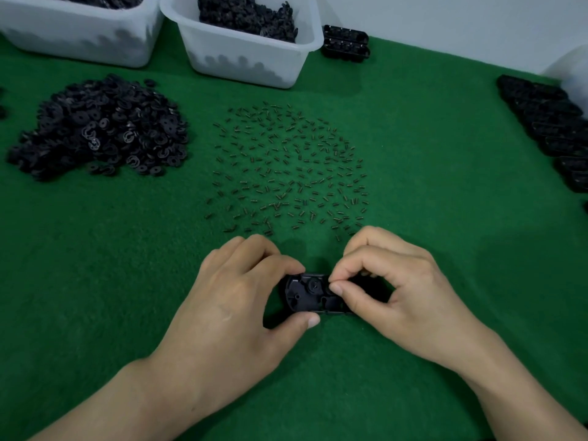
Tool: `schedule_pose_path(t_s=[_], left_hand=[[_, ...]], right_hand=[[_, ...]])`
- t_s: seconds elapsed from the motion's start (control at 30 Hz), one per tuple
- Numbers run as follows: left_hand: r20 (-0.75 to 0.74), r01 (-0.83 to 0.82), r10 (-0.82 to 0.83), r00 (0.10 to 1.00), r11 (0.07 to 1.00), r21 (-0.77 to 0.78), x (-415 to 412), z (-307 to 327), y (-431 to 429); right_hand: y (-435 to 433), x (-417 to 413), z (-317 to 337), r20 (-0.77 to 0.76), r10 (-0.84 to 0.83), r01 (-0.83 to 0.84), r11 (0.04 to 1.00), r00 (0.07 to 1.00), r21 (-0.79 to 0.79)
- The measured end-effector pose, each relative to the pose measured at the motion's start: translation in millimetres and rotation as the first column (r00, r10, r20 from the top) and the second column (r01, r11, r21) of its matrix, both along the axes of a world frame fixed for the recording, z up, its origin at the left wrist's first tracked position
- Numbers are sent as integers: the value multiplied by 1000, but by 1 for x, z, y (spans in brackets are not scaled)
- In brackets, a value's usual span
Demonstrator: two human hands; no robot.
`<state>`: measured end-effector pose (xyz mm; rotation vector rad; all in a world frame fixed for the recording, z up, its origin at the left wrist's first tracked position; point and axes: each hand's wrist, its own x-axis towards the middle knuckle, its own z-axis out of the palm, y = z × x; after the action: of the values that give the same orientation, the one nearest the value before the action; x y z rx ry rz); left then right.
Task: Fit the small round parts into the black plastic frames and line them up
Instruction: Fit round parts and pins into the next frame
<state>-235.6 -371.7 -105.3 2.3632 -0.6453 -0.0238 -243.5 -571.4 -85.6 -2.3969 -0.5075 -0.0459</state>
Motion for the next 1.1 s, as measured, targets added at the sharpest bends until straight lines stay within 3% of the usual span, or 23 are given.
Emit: schedule_pose_path(t_s=[0.2, 0.33, 0.47, 0.53, 0.67, 0.8, 1.1], left_hand=[[0, 1, -1, 1000, 1000, -3, 0, 0, 0], [-1, 3, -3, 1000, 1000, 8, 0, 1, 0], [-3, 4, -4, 1000, 1000, 11, 1, 1, 0], [-6, 7, -7, 1000, 1000, 15, 0, 1, 0], [-8, 7, -7, 1000, 1000, 16, 0, 1, 0], [-5, 8, -8, 1000, 1000, 18, 0, 1, 0], [-10, 9, -9, 1000, 1000, 17, 0, 1, 0]], right_hand=[[0, -1, 0, 21, -2, 4, 999, 1000, -50], [-2, -1, 4, -7, -1, 1, 1000, 1000, 9], [-17, 9, 11, 6, -179, 179, 982, 984, 55], [-23, 16, 11, 14, -269, 269, 963, 963, -7], [-21, 25, 9, 0, -269, 265, 950, 963, -166], [-20, 31, 11, 13, -282, 280, 942, 959, -187], [-11, 40, 20, -20, -161, 137, 892, 987, -432]])
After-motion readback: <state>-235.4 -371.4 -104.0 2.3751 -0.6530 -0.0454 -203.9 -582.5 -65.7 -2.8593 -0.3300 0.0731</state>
